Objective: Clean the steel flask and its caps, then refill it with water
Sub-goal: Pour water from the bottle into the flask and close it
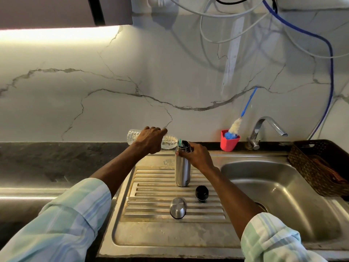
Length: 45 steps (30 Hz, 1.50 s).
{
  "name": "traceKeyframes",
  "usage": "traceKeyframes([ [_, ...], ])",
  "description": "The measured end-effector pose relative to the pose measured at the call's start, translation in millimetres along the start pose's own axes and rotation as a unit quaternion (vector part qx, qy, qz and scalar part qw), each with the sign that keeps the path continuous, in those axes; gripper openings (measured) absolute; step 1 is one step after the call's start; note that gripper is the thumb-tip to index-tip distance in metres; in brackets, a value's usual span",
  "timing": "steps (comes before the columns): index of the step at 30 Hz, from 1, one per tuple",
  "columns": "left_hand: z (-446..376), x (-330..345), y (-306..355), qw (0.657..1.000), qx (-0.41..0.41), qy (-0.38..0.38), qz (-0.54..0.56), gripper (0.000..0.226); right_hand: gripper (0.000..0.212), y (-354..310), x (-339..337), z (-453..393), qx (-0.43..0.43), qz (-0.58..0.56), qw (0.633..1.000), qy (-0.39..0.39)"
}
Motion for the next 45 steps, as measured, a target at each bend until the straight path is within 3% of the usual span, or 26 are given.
traceKeyframes([
  [45,-1.6,-14.9,7.9,0.996,-0.006,0.003,-0.091,0.066,0.049,-2.7,-1.3,1.8,0.004,-0.004,1.000,-0.017],
])
Point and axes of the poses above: each hand's wrist, its own z-axis away from the middle knuckle, its own x-axis out of the palm, y = z × x, the point moved 3 cm from there along -z, towards the middle knuckle, and after that the axes turned 10 degrees about -z, right-handed, at the moved point
